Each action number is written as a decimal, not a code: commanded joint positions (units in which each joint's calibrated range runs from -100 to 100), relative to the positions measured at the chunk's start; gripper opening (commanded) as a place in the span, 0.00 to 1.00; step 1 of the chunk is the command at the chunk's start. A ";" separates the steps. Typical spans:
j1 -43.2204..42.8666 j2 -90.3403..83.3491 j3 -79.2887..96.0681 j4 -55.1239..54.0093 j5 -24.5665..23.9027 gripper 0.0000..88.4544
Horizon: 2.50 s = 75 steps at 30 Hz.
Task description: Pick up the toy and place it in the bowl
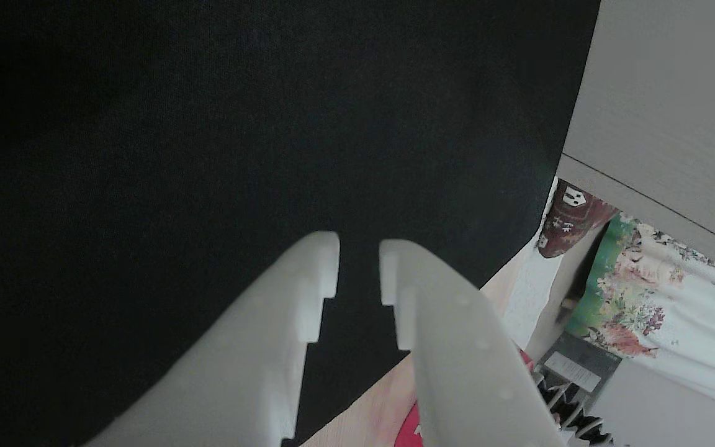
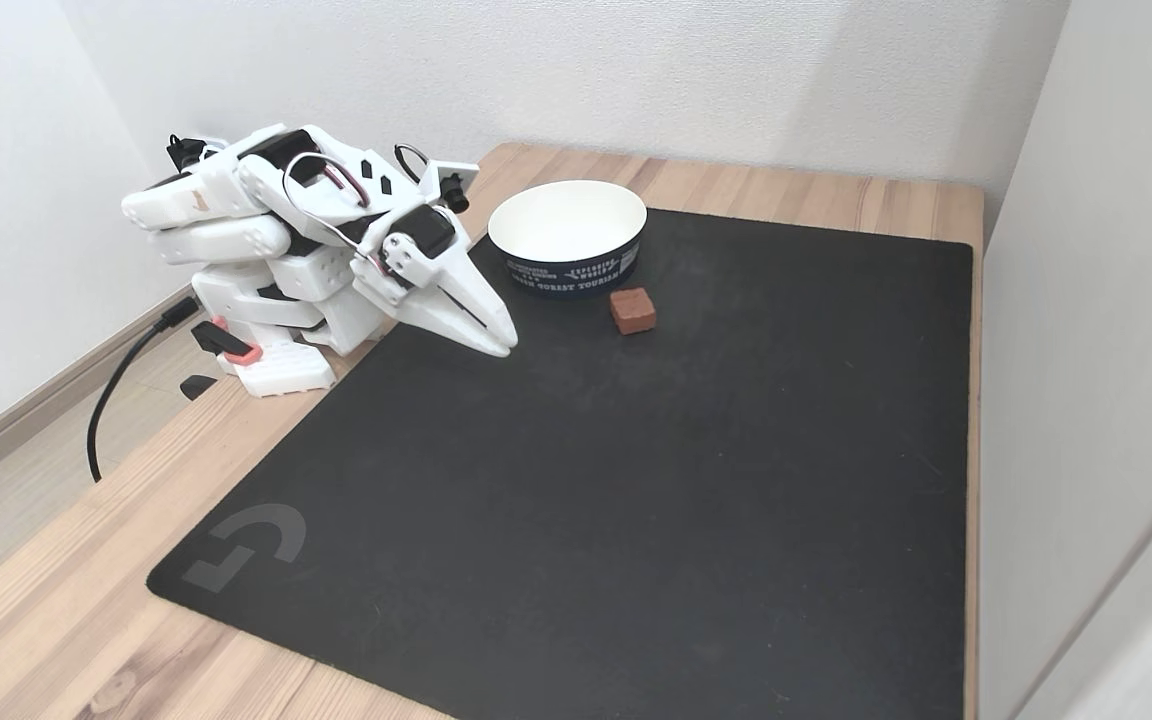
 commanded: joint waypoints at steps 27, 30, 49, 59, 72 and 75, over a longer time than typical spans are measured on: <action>0.77 -0.25 0.60 0.29 0.02 0.03; 0.77 -0.25 0.42 0.54 -0.08 0.03; 0.52 5.59 -3.90 0.20 -0.19 0.03; -1.83 24.84 -24.45 0.88 -0.19 0.03; -14.46 56.27 -51.31 0.96 -0.19 0.03; -18.39 63.44 -57.44 0.96 -0.19 0.03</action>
